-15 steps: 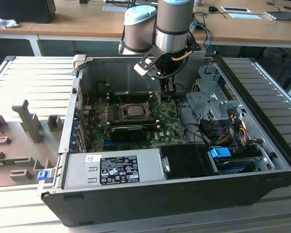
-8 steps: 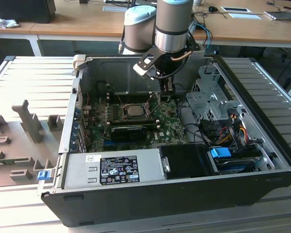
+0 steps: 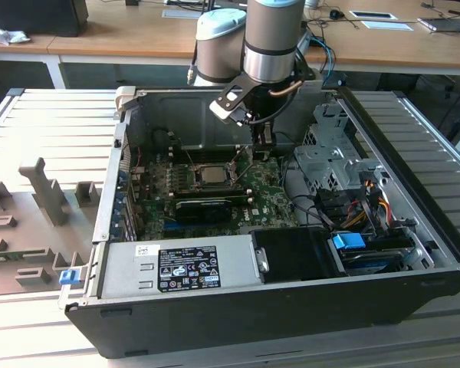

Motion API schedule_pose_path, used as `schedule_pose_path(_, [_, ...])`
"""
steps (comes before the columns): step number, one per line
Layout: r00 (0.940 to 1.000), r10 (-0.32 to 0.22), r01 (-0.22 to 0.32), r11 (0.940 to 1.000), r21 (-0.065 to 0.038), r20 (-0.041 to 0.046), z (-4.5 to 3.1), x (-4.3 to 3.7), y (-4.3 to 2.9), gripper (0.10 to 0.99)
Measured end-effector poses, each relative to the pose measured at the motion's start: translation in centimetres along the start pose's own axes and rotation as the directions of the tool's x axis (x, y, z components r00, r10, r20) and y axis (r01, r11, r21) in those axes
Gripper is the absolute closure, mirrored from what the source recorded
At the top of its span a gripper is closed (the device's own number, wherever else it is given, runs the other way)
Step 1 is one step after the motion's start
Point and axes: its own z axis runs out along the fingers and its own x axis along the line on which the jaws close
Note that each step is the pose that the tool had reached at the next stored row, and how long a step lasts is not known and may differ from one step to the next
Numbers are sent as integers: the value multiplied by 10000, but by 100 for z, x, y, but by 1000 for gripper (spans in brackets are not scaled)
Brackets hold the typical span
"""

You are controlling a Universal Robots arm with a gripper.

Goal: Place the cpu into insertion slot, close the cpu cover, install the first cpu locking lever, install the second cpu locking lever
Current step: 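Close the cpu cover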

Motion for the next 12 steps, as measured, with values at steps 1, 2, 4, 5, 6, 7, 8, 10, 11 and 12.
schedule_pose_path(1, [10000, 1, -1, 10000, 0, 0, 0, 0, -5, 980])
schedule_pose_path(2, [10000, 0, 0, 10000, 0, 0, 0, 0, -7, 980])
schedule_pose_path(4, [10000, 0, 0, 10000, 0, 1, -1, 0, -13, 980])
schedule_pose_path(5, [10000, 0, 0, 10000, 0, 0, -1, 0, -15, 980])
schedule_pose_path(6, [10000, -1, 1, 10000, 0, 1, -1, 0, -19, 980])
schedule_pose_path(7, [10000, 0, 0, 10000, 0, 0, -1, 0, -21, 980])
schedule_pose_path(8, [10000, 0, 0, 10000, 0, 0, -1, 0, -23, 980])
schedule_pose_path(10, [10000, -1, 1, 10000, 0, 1, -2, 0, -27, 980])
schedule_pose_path(11, [10000, -1, 1, 10000, -1, 0, -2, 0, -29, 980])
schedule_pose_path(12, [10000, 0, 0, 10000, 0, 0, -2, 0, -30, 980])
